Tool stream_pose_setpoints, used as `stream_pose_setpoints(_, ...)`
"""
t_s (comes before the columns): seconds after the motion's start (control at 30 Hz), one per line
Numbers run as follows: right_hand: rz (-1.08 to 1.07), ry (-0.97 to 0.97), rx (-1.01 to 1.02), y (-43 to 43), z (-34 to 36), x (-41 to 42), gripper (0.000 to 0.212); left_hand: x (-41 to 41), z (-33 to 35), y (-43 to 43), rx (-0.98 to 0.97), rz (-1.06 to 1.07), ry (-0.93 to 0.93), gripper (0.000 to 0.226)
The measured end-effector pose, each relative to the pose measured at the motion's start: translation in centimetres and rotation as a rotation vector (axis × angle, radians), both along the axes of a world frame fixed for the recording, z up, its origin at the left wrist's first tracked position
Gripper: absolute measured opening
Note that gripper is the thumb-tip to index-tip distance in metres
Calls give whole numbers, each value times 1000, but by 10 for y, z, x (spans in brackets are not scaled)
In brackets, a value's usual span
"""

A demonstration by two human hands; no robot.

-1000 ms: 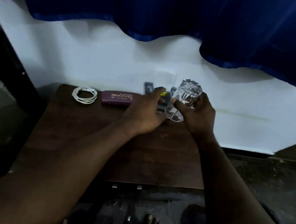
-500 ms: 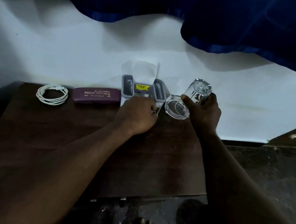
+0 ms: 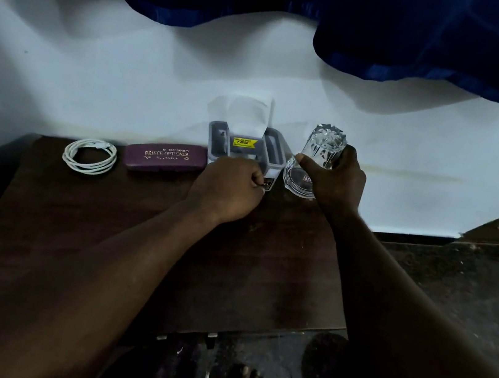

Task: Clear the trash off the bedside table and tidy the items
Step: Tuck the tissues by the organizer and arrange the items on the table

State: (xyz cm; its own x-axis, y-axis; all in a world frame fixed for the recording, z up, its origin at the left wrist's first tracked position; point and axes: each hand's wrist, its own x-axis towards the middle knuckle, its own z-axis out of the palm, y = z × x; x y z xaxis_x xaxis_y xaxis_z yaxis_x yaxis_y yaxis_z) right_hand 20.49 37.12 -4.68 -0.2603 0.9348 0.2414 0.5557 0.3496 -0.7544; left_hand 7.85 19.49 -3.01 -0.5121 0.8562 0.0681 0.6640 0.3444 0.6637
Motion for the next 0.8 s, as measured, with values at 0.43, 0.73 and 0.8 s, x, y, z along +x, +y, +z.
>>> stream_pose_setpoints(0.43, 9, -19, -42, 1, -9, 2, 65, -6, -3, -1, 34, 12, -7, 14)
stream_pose_setpoints(0.73, 55, -88, -54, -13, 1, 11, 96, -4, 8, -8, 20, 27, 30, 13)
stream_pose_setpoints(0.8, 2, -104, -34, -23, 11, 15, 108, -3, 15, -16, 23, 42, 44, 15)
